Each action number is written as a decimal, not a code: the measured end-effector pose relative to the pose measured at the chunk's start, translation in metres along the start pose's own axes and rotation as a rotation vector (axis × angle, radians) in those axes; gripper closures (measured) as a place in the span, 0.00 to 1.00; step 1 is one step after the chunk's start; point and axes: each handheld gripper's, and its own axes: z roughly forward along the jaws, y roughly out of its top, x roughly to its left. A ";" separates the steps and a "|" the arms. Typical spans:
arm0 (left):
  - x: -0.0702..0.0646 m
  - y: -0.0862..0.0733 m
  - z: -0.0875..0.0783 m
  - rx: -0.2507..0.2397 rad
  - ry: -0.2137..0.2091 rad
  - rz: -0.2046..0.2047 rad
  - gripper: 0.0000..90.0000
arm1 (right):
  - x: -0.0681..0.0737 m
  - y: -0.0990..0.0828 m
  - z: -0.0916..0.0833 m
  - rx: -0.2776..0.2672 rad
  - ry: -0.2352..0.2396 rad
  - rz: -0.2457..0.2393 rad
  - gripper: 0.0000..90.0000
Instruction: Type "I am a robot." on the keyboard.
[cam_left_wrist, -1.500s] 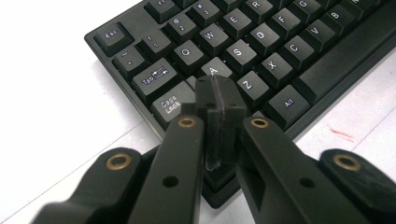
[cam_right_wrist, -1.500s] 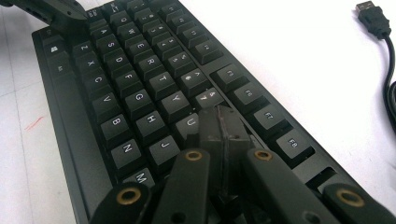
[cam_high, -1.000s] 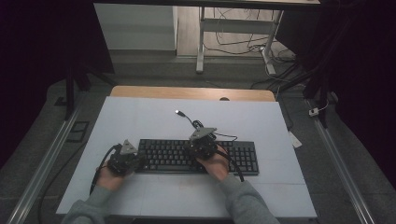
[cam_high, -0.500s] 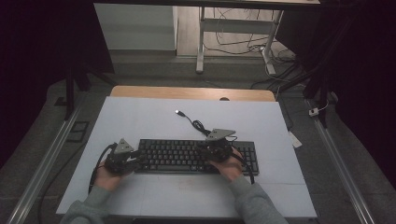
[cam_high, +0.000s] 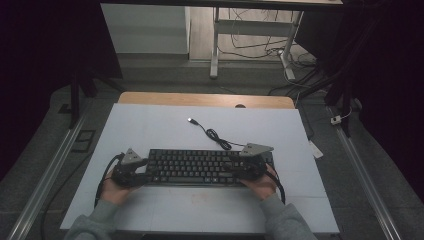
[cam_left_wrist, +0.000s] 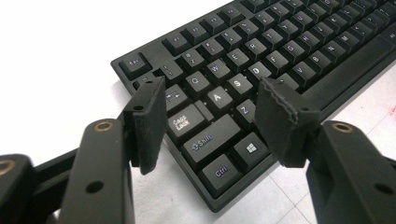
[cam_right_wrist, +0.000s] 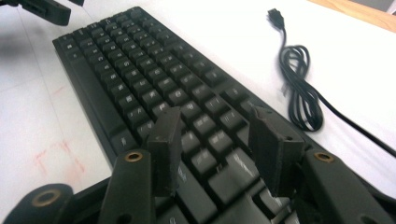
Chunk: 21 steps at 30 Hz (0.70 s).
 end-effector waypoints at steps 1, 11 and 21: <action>0.000 0.000 0.000 0.001 0.001 0.000 0.47 | -0.001 -0.002 -0.003 -0.006 -0.001 0.004 0.60; 0.001 0.000 -0.001 -0.005 -0.007 -0.003 0.45 | -0.007 -0.020 -0.027 -0.011 -0.016 0.015 0.58; -0.001 0.002 0.002 -0.004 -0.042 -0.001 0.38 | -0.007 -0.020 -0.022 0.006 -0.010 -0.005 0.58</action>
